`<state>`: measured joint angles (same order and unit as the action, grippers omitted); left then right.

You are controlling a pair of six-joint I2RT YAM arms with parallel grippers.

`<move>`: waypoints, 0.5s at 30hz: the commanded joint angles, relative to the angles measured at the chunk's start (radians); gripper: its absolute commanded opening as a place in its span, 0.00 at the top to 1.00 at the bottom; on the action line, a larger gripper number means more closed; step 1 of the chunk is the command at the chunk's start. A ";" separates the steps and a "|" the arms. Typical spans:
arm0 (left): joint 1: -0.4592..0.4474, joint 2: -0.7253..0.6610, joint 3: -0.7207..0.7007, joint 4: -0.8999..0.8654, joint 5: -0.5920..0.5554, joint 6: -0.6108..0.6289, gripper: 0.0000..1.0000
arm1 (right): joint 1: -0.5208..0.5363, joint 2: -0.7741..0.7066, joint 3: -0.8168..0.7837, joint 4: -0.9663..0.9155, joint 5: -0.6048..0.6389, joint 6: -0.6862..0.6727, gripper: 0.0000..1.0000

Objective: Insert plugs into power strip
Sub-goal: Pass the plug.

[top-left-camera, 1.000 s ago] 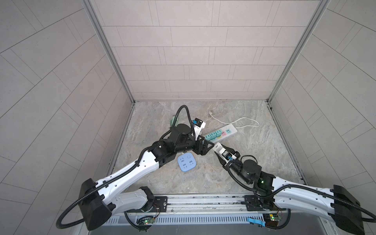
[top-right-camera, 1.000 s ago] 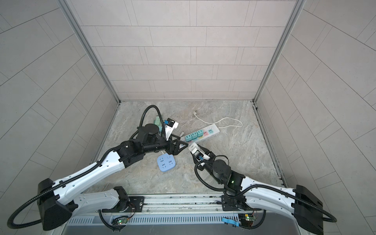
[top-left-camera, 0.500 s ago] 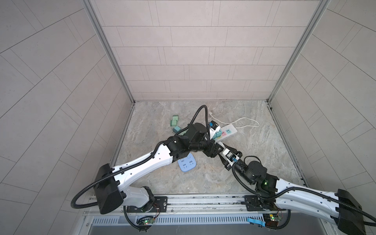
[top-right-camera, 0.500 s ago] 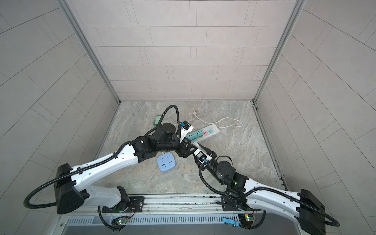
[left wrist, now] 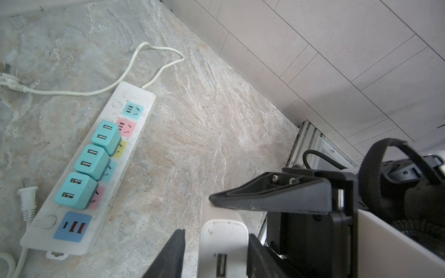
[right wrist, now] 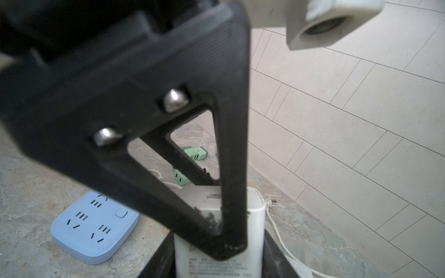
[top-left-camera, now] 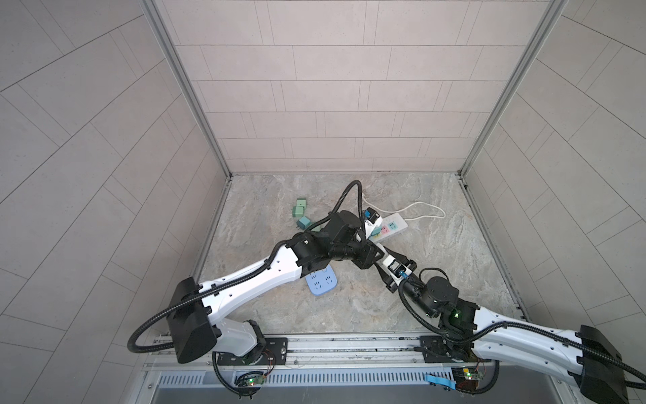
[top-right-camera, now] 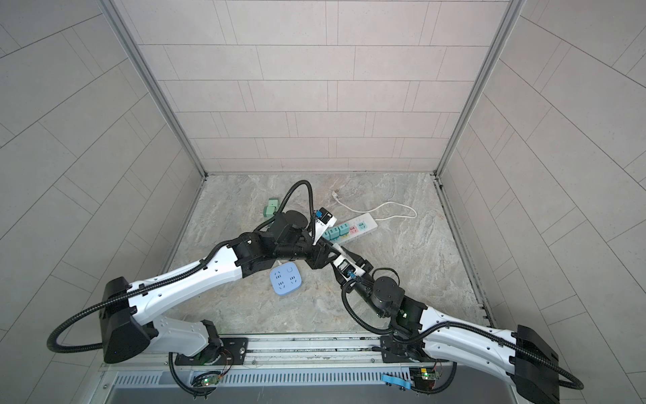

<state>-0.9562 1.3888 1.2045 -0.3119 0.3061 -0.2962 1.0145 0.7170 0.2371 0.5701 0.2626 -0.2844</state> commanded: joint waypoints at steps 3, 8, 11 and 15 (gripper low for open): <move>-0.005 0.029 0.056 -0.038 0.006 0.011 0.52 | 0.005 -0.019 0.018 0.013 0.010 0.000 0.87; -0.007 0.047 0.072 -0.064 0.013 0.017 0.55 | 0.004 -0.018 0.021 0.009 0.013 -0.009 0.87; -0.010 0.047 0.074 -0.076 0.011 0.017 0.54 | 0.005 -0.022 0.022 0.005 0.024 -0.020 0.87; -0.013 0.047 0.081 -0.092 0.013 0.023 0.54 | 0.004 -0.029 0.022 0.005 0.023 -0.025 0.87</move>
<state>-0.9611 1.4384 1.2530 -0.3794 0.3115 -0.2939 1.0145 0.7071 0.2371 0.5594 0.2745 -0.2962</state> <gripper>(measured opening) 0.459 0.496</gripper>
